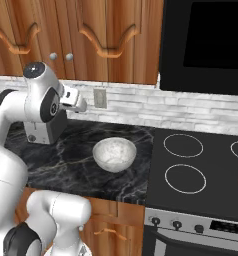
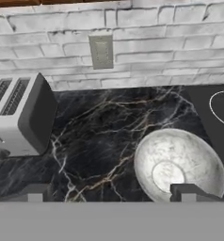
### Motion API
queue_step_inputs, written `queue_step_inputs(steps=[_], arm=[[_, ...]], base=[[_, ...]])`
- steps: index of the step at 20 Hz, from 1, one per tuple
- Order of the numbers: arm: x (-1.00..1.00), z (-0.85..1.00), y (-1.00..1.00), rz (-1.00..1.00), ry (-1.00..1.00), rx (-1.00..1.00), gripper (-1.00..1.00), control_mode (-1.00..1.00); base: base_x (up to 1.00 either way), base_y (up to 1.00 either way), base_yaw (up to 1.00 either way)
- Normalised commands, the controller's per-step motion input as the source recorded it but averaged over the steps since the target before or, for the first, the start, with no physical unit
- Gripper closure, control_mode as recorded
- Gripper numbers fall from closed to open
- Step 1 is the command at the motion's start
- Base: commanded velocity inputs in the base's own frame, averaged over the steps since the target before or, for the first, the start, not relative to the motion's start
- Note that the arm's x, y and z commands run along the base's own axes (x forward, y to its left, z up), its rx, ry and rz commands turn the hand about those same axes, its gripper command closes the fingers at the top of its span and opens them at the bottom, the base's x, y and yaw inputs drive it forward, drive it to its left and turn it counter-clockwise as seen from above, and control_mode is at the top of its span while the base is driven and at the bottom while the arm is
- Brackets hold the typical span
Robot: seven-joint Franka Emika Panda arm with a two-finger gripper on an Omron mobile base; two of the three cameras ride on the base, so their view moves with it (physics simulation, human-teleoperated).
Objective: Open the cabinet and move the ladle to the pot. Then close the cabinet.
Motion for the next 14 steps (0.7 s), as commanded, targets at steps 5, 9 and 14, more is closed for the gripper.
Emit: queue_step_inputs(steps=[5, 9, 14], arm=[[0.0, 0.48, 0.0, -0.03, -0.05, 0.13, -1.0, -1.0], [0.0, 0.49, 0.0, -0.01, 0.0, 0.13, -1.0, -1.0], [0.05, 0.4, 0.0, -0.01, 0.0, 0.11, -1.0, -1.0]], base=[[0.0, 0.0, 0.0], [0.0, 0.0, 0.0], [0.0, 0.0, 0.0]])
